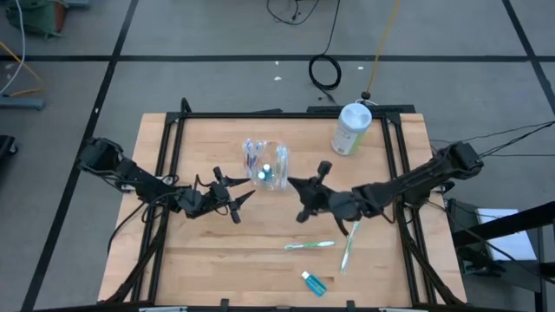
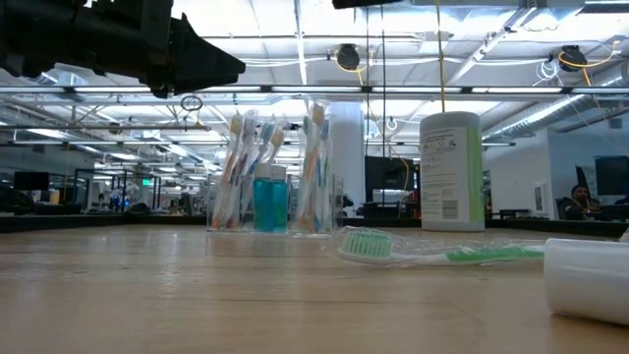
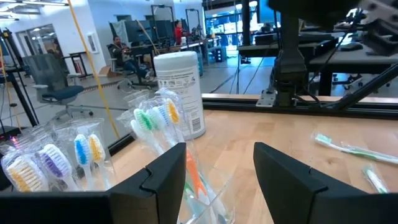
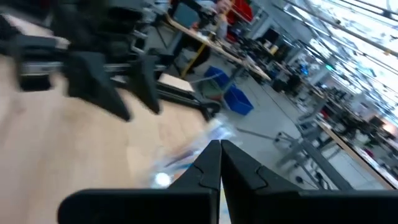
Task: Pick & Place toothbrushing station
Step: Put the left green toothbrush into the transparent organizer
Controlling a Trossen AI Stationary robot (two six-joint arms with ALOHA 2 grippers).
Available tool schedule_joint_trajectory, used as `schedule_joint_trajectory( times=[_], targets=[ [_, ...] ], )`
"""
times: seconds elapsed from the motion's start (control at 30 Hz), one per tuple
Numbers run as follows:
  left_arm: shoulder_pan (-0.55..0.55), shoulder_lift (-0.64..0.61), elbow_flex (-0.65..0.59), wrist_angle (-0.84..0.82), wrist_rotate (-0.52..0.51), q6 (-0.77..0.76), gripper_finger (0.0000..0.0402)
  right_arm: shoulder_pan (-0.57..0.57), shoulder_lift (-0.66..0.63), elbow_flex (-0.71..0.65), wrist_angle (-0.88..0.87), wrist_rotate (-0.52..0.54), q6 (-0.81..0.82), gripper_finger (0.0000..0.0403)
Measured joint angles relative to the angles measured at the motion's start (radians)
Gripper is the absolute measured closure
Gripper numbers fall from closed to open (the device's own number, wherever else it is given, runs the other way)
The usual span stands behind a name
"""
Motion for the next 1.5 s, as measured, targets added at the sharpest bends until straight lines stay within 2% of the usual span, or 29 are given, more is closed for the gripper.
schedule_joint_trajectory(
  times=[0.13,0.23,0.3,0.37,0.43,0.6,0.8,1.13,1.37,1.5],
  targets=[
    [0.0,0.0,0.0,0.0,0.052,0.001,0.0211,0.059,-0.008,0.0,-0.017,-0.002,0.011,0.0403],
    [0.0,0.0,0.0,0.001,0.134,0.0,0.0211,0.087,-0.022,0.0,-0.08,-0.007,0.13,0.0403],
    [0.0,0.0,0.0,0.001,0.187,0.0,0.0211,0.103,-0.046,0.0,-0.199,-0.091,0.242,0.0403],
    [0.0,0.0,0.0,0.004,0.226,0.0,0.0211,0.105,-0.073,0.0,-0.319,-0.238,0.354,0.0403],
    [0.0,0.0,0.0,0.017,0.252,-0.002,0.0211,0.107,-0.087,0.0,-0.428,-0.341,0.457,0.0403],
    [0.022,0.011,0.055,-0.045,0.314,-0.064,0.0211,0.105,-0.091,-0.072,-0.481,-0.371,0.578,0.0403],
    [0.045,0.111,0.161,-0.129,0.397,-0.079,0.0211,0.107,-0.091,-0.15,-0.48,-0.568,0.699,0.0403],
    [0.051,0.343,0.385,-0.216,0.457,-0.073,0.0211,0.107,-0.119,-0.172,-0.477,-0.572,0.712,0.0403],
    [0.037,0.402,0.479,-0.335,0.479,-0.139,0.0211,0.107,-0.121,-0.171,-0.453,-0.569,0.707,0.0403],
    [0.022,0.414,0.494,-0.34,0.48,-0.216,0.0211,0.107,-0.121,-0.171,-0.449,-0.51,0.707,0.0403]
  ],
)
